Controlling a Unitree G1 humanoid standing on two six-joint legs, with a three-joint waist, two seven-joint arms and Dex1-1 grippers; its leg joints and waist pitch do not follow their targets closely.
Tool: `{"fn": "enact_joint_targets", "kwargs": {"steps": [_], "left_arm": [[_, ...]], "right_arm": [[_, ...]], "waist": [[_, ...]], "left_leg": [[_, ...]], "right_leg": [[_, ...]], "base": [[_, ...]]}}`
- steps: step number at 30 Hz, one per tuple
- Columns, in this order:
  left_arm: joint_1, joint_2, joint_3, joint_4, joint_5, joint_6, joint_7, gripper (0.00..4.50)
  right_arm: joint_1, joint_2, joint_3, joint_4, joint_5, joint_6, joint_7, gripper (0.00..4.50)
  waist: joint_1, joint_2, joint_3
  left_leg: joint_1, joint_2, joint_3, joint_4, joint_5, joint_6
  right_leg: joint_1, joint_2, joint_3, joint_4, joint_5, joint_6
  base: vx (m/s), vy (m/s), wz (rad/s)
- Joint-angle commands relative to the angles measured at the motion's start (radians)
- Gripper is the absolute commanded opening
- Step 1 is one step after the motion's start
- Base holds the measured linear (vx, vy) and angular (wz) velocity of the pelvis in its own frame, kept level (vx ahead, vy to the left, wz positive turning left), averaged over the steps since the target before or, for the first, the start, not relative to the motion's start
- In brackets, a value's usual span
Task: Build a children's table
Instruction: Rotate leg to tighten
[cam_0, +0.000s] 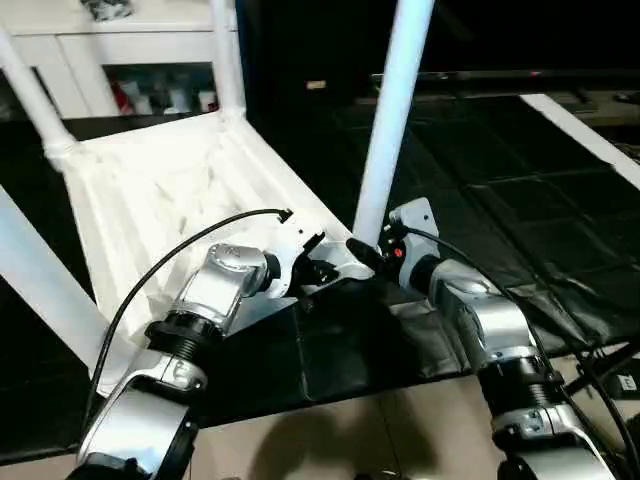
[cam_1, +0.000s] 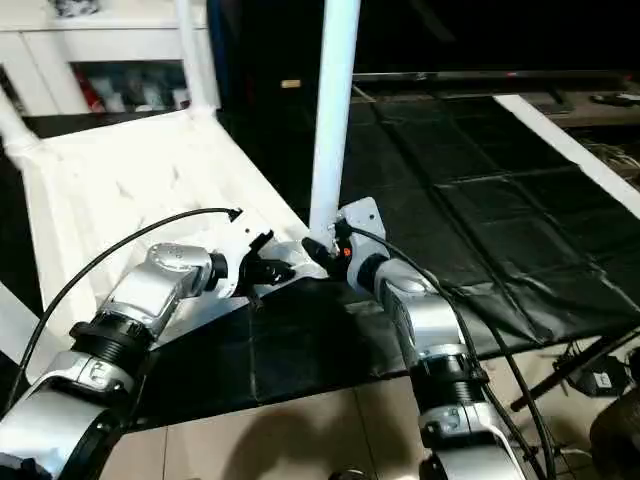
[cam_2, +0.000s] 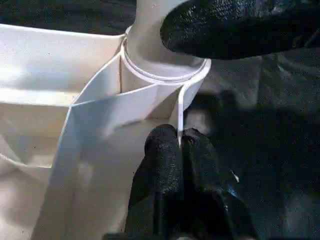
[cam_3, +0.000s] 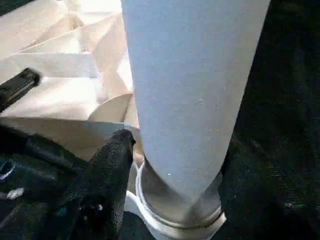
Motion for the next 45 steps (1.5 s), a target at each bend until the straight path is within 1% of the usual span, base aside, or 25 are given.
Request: {"fn": "enact_joint_targets", "kwargs": {"steps": [1,3,6,7,9,10,11,12,13,14,15,17,18,19,21,23,24,25,26,27,29,30,32,39,45], "left_arm": [[-0.009,-0.013,-0.030,-0.060,-0.034,-0.043,-0.061,0.00],[0.002,0.013,-0.040,-0.069,-0.036,-0.059,-0.103,0.00],[0.008,0.026,-0.046,-0.075,-0.038,-0.070,-0.127,0.00],[0.017,0.051,-0.064,-0.075,-0.038,-0.107,-0.187,0.00],[0.026,0.074,-0.080,-0.080,-0.043,-0.128,-0.247,0.00],[0.029,0.083,-0.086,-0.083,-0.045,-0.136,-0.270,0.00],[0.030,0.088,-0.090,-0.084,-0.044,-0.143,-0.283,0.00],[0.034,0.105,-0.102,-0.089,-0.046,-0.163,-0.324,0.00],[0.036,0.118,-0.111,-0.092,-0.048,-0.173,-0.352,0.00],[0.036,0.121,-0.114,-0.093,-0.047,-0.176,-0.358,0.00],[0.037,0.144,-0.132,-0.095,-0.039,-0.195,-0.392,0.00],[0.038,0.170,-0.152,-0.086,-0.025,-0.227,-0.431,0.00],[0.040,0.180,-0.159,-0.084,-0.024,-0.243,-0.453,0.00],[0.041,0.185,-0.163,-0.083,-0.025,-0.250,-0.464,0.00],[0.045,0.197,-0.172,-0.084,-0.023,-0.272,-0.493,0.00],[0.048,0.207,-0.181,-0.085,-0.022,-0.293,-0.521,0.00],[0.048,0.210,-0.186,-0.082,-0.022,-0.304,-0.534,0.00],[0.045,0.215,-0.198,-0.075,-0.016,-0.323,-0.555,0.00],[0.045,0.215,-0.198,-0.075,-0.016,-0.323,-0.555,0.00],[0.043,0.220,-0.206,-0.072,-0.015,-0.334,-0.567,0.00],[0.041,0.223,-0.208,-0.072,-0.019,-0.337,-0.576,0.00],[0.040,0.224,-0.210,-0.073,-0.021,-0.338,-0.581,0.00],[0.037,0.225,-0.214,-0.069,-0.019,-0.346,-0.585,0.00],[0.029,0.225,-0.217,-0.053,-0.014,-0.373,-0.599,0.00],[0.034,0.229,-0.221,-0.058,-0.016,-0.380,-0.604,0.00]], "right_arm": [[0.015,0.005,0.059,-0.026,0.040,0.000,0.091,3.09],[0.025,-0.029,0.059,-0.041,0.060,-0.005,0.150,3.29],[0.028,-0.048,0.057,-0.047,0.070,-0.008,0.180,3.54],[0.032,-0.094,0.057,-0.047,0.080,-0.025,0.255,3.62],[0.034,-0.134,0.059,-0.044,0.089,-0.038,0.324,3.86],[0.035,-0.147,0.059,-0.044,0.094,-0.042,0.354,3.99],[0.035,-0.154,0.060,-0.044,0.097,-0.043,0.370,3.99],[0.036,-0.181,0.069,-0.045,0.101,-0.047,0.422,4.06],[0.036,-0.203,0.081,-0.046,0.100,-0.055,0.459,4.17],[0.036,-0.209,0.084,-0.046,0.100,-0.056,0.468,4.17],[0.039,-0.243,0.102,-0.053,0.108,-0.062,0.537,4.17],[0.042,-0.285,0.127,-0.071,0.131,-0.056,0.645,4.17],[0.041,-0.305,0.141,-0.074,0.137,-0.054,0.690,4.17],[0.040,-0.315,0.149,-0.075,0.140,-0.055,0.710,4.17],[0.035,-0.332,0.167,-0.067,0.136,-0.065,0.751,4.17],[0.026,-0.339,0.182,-0.048,0.122,-0.089,0.772,4.17],[0.020,-0.339,0.189,-0.035,0.116,-0.099,0.780,4.01],[0.011,-0.336,0.194,-0.015,0.111,-0.112,0.794,3.91],[0.011,-0.336,0.194,-0.015,0.111,-0.112,0.794,3.91],[0.003,-0.335,0.197,-0.004,0.115,-0.115,0.803,3.79],[-0.004,-0.333,0.198,0.006,0.115,-0.123,0.808,3.79],[-0.008,-0.332,0.198,0.012,0.114,-0.130,0.811,3.65],[-0.018,-0.332,0.202,0.032,0.106,-0.146,0.813,3.45],[-0.045,-0.320,0.209,0.086,0.095,-0.188,0.805,2.84],[-0.048,-0.307,0.206,0.097,0.100,-0.211,0.805,2.22]], "waist": [[0.007,-0.002,-0.075],[0.012,-0.001,-0.073],[0.017,0.001,-0.072],[0.021,-0.001,-0.072],[0.025,-0.004,-0.073],[0.029,-0.002,-0.072],[0.030,-0.002,-0.072],[0.035,-0.005,-0.073],[0.042,-0.004,-0.073],[0.044,-0.003,-0.073],[0.050,-0.001,-0.074],[0.054,-0.002,-0.073],[0.061,-0.003,-0.072],[0.063,-0.003,-0.072],[0.067,-0.007,-0.072],[0.069,-0.006,-0.072],[0.068,-0.007,-0.071],[0.067,-0.013,-0.072],[0.068,-0.010,-0.072],[0.069,-0.010,-0.072],[0.069,-0.012,-0.072],[0.069,-0.011,-0.072],[0.069,-0.014,-0.073],[0.068,-0.014,-0.074],[0.067,-0.014,-0.073]], "left_leg": [[0.001,0.017,0.004,-0.060,-0.122,0.084],[0.002,0.018,0.003,-0.061,-0.149,0.074],[0.004,0.018,0.003,-0.063,-0.158,0.059],[0.008,0.018,0.004,-0.063,-0.167,0.055],[0.006,0.019,0.004,-0.063,-0.171,0.059],[0.009,0.021,0.005,-0.063,-0.170,0.063],[0.008,0.022,0.005,-0.063,-0.166,0.063],[0.007,0.021,0.004,-0.063,-0.161,0.065],[0.007,0.022,0.005,-0.063,-0.152,0.067],[0.008,0.023,0.005,-0.063,-0.146,0.065],[0.011,0.023,0.006,-0.062,-0.148,0.066],[0.008,0.026,0.006,-0.063,-0.144,0.067],[0.006,0.026,0.007,-0.062,-0.151,0.070],[0.006,0.027,0.007,-0.062,-0.154,0.069],[0.006,0.027,0.007,-0.062,-0.158,0.062],[0.006,0.026,0.007,-0.062,-0.159,0.055],[0.007,0.027,0.006,-0.063,-0.165,0.051],[0.006,0.026,0.006,-0.062,-0.170,0.048],[0.006,0.026,0.006,-0.063,-0.171,0.047],[0.009,0.028,0.006,-0.064,-0.173,0.043],[0.006,0.028,0.006,-0.064,-0.170,0.044],[0.008,0.028,0.006,-0.064,-0.174,0.042],[0.007,0.028,0.006,-0.064,-0.172,0.040],[0.004,0.027,0.006,-0.063,-0.161,0.041],[0.005,0.027,0.005,-0.064,-0.176,0.037]], "right_leg": [[0.073,-0.051,0.050,-0.060,-0.177,-0.228],[0.074,-0.053,0.051,-0.064,-0.221,-0.212],[0.071,-0.053,0.052,-0.066,-0.246,-0.201],[0.070,-0.053,0.051,-0.069,-0.260,-0.196],[0.070,-0.053,0.053,-0.065,-0.259,-0.194],[0.066,-0.054,0.054,-0.066,-0.247,-0.200],[0.067,-0.054,0.054,-0.063,-0.240,-0.202],[0.068,-0.055,0.053,-0.063,-0.238,-0.203],[0.068,-0.055,0.054,-0.061,-0.233,-0.203],[0.067,-0.055,0.055,-0.060,-0.226,-0.205],[0.066,-0.053,0.054,-0.057,-0.215,-0.211],[0.068,-0.053,0.055,-0.055,-0.205,-0.213],[0.069,-0.054,0.053,-0.055,-0.213,-0.211],[0.069,-0.055,0.053,-0.056,-0.219,-0.210],[0.068,-0.057,0.053,-0.057,-0.245,-0.202],[0.067,-0.058,0.054,-0.059,-0.259,-0.197],[0.066,-0.057,0.053,-0.061,-0.271,-0.194],[0.065,-0.058,0.053,-0.061,-0.281,-0.193],[0.065,-0.058,0.053,-0.061,-0.285,-0.193],[0.063,-0.057,0.053,-0.061,-0.281,-0.194],[0.064,-0.056,0.053,-0.058,-0.273,-0.197],[0.063,-0.057,0.053,-0.059,-0.276,-0.197],[0.065,-0.058,0.053,-0.059,-0.275,-0.196],[0.067,-0.056,0.053,-0.055,-0.251,-0.201],[0.067,-0.057,0.052,-0.058,-0.286,-0.190]], "base": [[0.000,0.000,0.00],[0.000,0.000,0.00],[0.000,0.000,0.00],[0.000,0.000,0.00],[0.000,0.000,0.00],[0.000,0.000,0.00],[0.000,0.000,0.00],[0.000,0.000,0.00],[0.000,0.000,0.00],[0.000,0.000,0.00],[0.000,0.000,0.00],[0.000,0.000,0.00],[0.000,0.000,0.00],[0.000,0.000,0.00],[0.000,0.000,0.00],[0.000,0.000,0.00],[0.000,0.000,0.00],[0.000,0.000,0.00],[0.000,0.000,0.00],[0.000,0.000,0.00],[0.000,0.000,0.00],[0.000,0.000,0.00],[0.000,0.000,0.00],[0.000,0.000,0.00],[0.000,0.000,0.00]]}}
